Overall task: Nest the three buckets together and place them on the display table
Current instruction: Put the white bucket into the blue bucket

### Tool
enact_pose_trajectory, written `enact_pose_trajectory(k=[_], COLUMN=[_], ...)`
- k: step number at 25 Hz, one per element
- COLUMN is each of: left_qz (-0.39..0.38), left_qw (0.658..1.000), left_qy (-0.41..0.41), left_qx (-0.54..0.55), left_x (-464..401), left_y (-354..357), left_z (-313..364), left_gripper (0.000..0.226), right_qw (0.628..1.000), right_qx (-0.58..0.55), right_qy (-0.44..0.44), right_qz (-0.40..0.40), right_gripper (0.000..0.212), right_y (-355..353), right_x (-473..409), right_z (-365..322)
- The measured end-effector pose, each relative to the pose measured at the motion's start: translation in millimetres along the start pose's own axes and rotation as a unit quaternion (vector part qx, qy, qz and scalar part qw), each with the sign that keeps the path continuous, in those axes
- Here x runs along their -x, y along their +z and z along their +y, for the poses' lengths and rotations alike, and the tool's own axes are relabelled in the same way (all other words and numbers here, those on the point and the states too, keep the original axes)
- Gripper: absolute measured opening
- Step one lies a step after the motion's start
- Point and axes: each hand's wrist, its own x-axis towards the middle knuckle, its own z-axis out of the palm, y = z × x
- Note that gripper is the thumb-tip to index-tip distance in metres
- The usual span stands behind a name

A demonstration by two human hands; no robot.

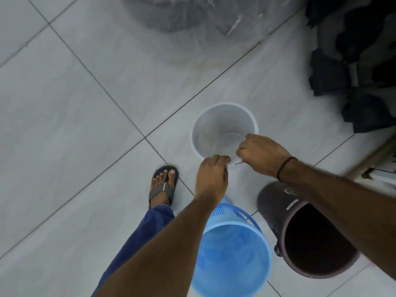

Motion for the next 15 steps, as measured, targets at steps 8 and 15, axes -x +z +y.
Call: enact_pose_trajectory(k=[8, 15], left_qz=[-0.103, -0.164], left_qw=[0.940, 0.866], left_qy=[0.222, 0.270], left_qx=[-0.238, -0.386], left_x=[-8.9, -0.2], left_y=[21.6, 7.2], left_z=[-48.7, -80.5], left_gripper=[0.035, 0.046], right_qw=[0.990, 0.986], right_qx=[-0.083, -0.072], right_qy=[0.113, 0.153], right_qz=[-0.017, -0.008], right_gripper=[0.022, 0.032], right_y=[81.8, 115.9], right_x=[28.9, 31.8], right_z=[-42.7, -65.5])
